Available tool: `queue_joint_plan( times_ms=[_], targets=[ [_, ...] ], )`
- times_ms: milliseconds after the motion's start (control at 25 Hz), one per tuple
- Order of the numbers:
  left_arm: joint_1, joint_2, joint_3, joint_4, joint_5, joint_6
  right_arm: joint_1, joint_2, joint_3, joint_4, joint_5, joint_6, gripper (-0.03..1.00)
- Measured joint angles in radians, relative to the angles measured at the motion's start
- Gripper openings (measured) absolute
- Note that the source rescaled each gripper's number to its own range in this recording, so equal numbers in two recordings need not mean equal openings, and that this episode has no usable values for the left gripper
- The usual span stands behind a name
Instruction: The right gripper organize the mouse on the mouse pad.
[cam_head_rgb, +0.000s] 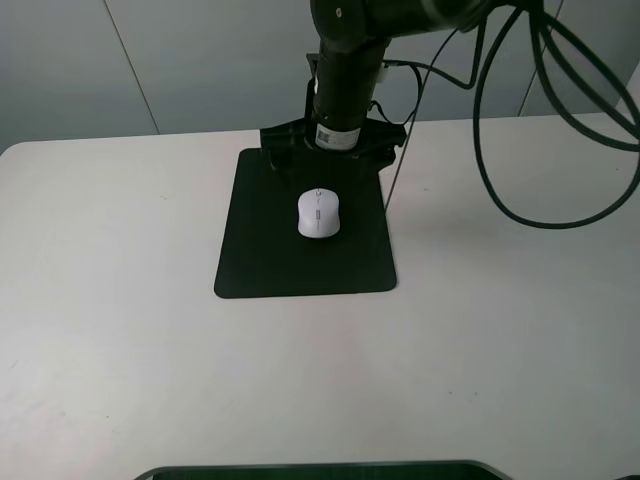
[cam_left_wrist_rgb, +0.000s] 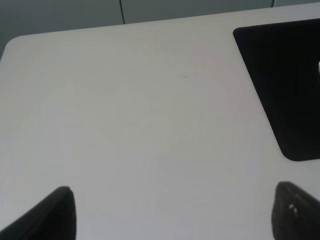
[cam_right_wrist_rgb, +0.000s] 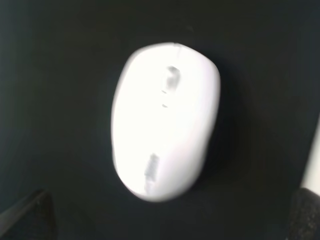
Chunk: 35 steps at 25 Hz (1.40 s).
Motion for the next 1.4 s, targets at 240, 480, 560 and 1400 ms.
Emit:
queue_joint_plan(
  times_ms=[240,480,560,1400],
  targets=[
    [0.000,0.000,0.000,0.000,0.000,0.000,-0.104,-0.183,0.242,0.040,0.010,-0.059,0.99],
    [0.000,0.000,0.000,0.000,0.000,0.000,-0.244,-0.400,0.485,0.063,0.008,-0.102,0.99],
    [0.000,0.000,0.000,0.000,0.000,0.000,-0.293,-0.473,0.549,0.063,0.008,-0.116,0.99],
    [0.000,0.000,0.000,0.000,0.000,0.000,-0.602,-1.292,0.876,0.078,0.177,-0.273,0.99]
  ],
)
